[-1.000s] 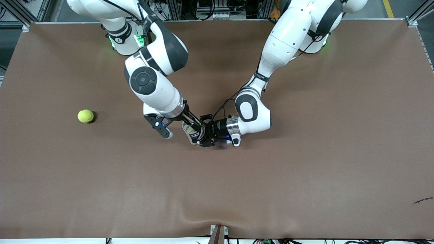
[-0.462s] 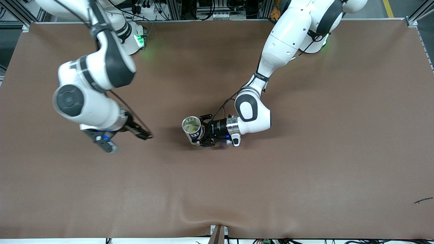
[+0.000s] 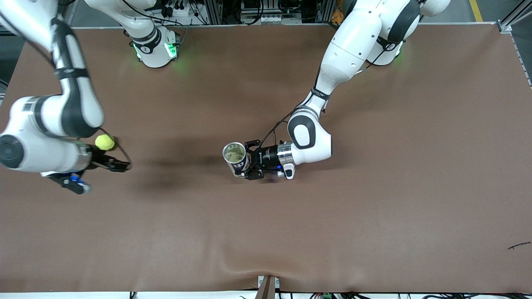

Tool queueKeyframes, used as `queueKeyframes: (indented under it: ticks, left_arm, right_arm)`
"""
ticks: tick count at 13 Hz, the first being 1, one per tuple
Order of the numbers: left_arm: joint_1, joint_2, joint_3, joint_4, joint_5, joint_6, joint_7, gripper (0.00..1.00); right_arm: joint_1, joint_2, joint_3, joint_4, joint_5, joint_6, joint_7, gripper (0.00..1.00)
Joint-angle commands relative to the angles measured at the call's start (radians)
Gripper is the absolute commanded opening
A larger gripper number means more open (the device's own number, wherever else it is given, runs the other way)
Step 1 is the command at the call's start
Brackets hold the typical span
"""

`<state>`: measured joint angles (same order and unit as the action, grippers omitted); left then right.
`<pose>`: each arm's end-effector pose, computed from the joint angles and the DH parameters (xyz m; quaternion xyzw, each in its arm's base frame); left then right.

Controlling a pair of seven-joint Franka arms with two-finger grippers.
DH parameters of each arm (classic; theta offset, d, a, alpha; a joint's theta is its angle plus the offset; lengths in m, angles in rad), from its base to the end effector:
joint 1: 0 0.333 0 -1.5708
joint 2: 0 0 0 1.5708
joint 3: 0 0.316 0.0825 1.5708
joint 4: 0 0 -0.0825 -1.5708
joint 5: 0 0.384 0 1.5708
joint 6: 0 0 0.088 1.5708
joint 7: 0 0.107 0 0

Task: Insert tennis ball vertically with right arm
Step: 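Move the right gripper back to the second tennis ball, then grasp the second tennis ball with the right gripper and lift it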

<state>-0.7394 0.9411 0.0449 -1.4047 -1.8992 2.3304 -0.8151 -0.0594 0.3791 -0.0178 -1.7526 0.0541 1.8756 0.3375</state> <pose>0.5522 -0.4900 0.1503 0.5629 0.5939 -0.3934 0.4191 0.6192 -0.0430 0.3359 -0.9680 0.2150 0.1293 0.0045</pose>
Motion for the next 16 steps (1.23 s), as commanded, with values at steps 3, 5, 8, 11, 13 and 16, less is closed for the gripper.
queueKeyframes:
  ticks: [3,5,8,11,13,16]
  left_arm:
    - [-0.009,0.004,0.001,0.007,-0.029,0.017,0.02,0.83]
    - [-0.009,0.004,0.001,0.009,-0.029,0.017,0.02,0.83]
    - [-0.009,0.005,0.001,0.009,-0.032,0.017,0.02,0.83]
    - [-0.009,0.005,0.001,0.009,-0.032,0.017,0.02,0.83]
    - [-0.009,0.005,0.001,0.009,-0.031,0.017,0.02,0.83]
    - [-0.009,0.005,0.001,0.009,-0.031,0.017,0.02,0.83]
  right_arm:
    - [-0.137,-0.042,0.024,-0.211,-0.049,0.088,-0.207,1.0]
    - [-0.193,-0.032,0.024,-0.234,-0.077,0.103,-0.279,1.0]
    - [-0.229,-0.029,0.024,-0.333,-0.088,0.223,-0.34,1.0]
    - [-0.263,-0.014,0.027,-0.383,-0.085,0.255,-0.367,1.0]
    - [-0.267,0.009,0.027,-0.383,-0.083,0.258,-0.367,1.0]
    - [-0.292,0.049,0.029,-0.38,-0.071,0.295,-0.399,1.0]
